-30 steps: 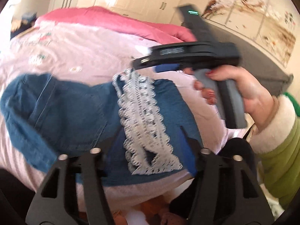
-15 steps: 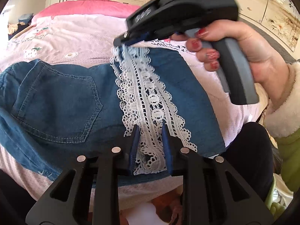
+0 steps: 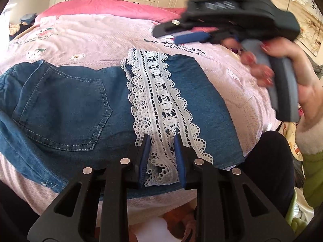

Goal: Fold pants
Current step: 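Open the right gripper and withdraw it from the folded lace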

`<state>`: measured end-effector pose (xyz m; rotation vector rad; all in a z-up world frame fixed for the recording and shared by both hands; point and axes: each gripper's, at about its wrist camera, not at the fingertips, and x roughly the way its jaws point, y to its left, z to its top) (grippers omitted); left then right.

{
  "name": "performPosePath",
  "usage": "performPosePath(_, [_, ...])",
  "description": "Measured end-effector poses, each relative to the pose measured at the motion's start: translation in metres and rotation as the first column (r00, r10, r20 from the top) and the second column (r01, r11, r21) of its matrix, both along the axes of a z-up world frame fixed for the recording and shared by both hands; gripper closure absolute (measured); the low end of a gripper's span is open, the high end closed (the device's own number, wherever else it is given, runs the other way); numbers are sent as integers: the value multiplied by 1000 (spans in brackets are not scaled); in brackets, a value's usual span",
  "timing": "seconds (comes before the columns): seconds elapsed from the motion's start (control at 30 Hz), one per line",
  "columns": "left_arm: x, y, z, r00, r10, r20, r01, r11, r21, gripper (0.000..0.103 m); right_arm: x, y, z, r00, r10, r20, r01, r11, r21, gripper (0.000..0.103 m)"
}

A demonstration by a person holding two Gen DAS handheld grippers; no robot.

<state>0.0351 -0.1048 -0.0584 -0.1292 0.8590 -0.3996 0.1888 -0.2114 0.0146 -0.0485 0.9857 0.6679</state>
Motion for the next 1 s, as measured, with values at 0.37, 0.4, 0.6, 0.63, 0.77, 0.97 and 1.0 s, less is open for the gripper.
performPosePath(0.37, [-4,2,-1,1000,17,-20,-17,1000,15,77,-15,21,-40,994,44,-101,-47,999,-26,35])
performPosePath(0.4, [-4,3,-1,999,19,-26,-18,1000,14,75,-15,24,-43,992,47,-114,-50,998,-29,35])
performPosePath(0.6, [-5,5,-5,999,23,-43,-22,1000,16,69,-13,30,-66,986,42,-160,-48,998,-30,29])
performPosePath(0.63, [-6,5,-5,999,22,-42,-21,1000,19,69,-13,28,-66,985,37,-166,-40,999,-17,27])
performPosePath(0.77, [-5,5,-5,999,23,-45,-22,1000,18,68,-14,23,-62,984,12,-179,-10,1000,11,28])
performPosePath(0.97, [-4,11,4,999,42,-31,-42,999,-1,61,-19,11,-38,990,-21,-139,29,998,60,26])
performPosePath(1.0, [-5,15,7,998,50,-21,-51,999,-5,61,-21,9,-33,992,-26,-122,34,998,58,26])
